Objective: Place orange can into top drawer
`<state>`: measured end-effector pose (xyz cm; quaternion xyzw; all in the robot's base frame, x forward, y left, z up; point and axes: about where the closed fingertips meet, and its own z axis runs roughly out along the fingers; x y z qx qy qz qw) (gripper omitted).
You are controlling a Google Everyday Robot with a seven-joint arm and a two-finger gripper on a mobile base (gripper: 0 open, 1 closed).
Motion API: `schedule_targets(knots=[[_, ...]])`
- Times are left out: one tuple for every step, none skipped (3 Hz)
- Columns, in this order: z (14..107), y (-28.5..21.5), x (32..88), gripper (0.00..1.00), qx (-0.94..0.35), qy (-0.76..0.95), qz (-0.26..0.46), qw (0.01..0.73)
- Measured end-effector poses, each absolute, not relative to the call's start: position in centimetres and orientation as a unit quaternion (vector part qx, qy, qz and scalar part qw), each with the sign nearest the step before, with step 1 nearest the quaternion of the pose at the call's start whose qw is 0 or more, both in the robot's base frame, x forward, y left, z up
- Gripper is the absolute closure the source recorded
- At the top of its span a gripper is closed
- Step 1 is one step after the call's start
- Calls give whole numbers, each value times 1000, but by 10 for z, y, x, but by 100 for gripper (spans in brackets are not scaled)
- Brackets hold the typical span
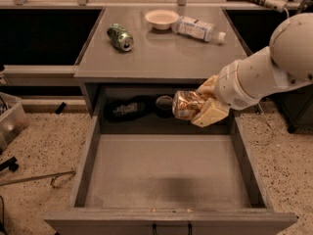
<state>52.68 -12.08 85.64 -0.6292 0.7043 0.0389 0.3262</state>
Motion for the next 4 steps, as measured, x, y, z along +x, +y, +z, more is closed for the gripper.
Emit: schedule_targets(knots=[[823,-106,528,100,-631,700,55,330],[766,-86,518,100,-628,691,103,343],[718,-69,506,100,-623,683,140,354],[718,-69,506,100,-623,683,140,354]])
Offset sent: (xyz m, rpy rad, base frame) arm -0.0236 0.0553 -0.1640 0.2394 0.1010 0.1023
